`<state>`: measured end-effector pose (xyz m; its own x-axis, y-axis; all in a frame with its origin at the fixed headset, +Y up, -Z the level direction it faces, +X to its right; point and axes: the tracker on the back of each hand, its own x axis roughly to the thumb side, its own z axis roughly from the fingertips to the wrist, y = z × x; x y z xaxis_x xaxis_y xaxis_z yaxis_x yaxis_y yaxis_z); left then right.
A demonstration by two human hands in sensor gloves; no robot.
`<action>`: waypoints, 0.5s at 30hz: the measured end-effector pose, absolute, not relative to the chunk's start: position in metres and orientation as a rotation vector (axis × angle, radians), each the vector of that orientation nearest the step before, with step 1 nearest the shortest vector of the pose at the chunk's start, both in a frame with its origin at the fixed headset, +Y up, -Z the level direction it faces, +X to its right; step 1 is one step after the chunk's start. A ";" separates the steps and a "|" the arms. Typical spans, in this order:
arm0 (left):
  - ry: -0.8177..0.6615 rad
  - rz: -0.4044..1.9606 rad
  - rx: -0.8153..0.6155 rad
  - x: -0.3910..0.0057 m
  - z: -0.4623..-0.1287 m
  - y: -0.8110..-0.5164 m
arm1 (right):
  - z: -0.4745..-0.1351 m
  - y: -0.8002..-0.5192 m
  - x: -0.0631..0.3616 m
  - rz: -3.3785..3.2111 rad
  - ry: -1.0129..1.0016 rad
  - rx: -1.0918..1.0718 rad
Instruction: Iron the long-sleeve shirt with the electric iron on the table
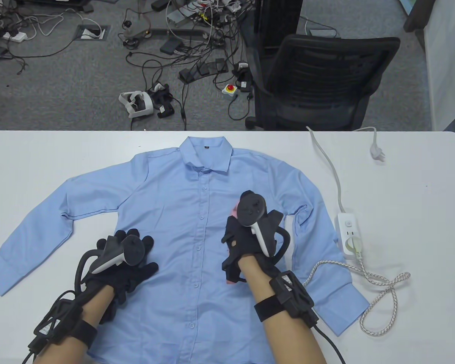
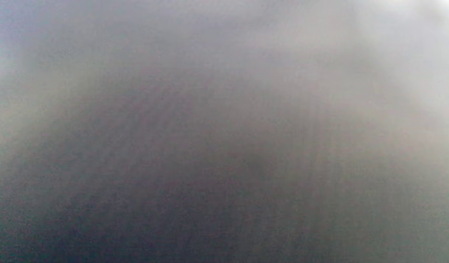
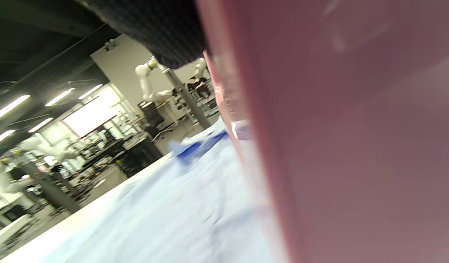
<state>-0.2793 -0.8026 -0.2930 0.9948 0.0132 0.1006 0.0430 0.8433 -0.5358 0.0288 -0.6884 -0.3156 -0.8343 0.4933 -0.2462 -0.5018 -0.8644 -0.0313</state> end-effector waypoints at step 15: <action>-0.105 -0.012 -0.569 -0.279 -0.293 -0.803 | -0.298 -0.735 -0.023 2.669 0.128 -0.430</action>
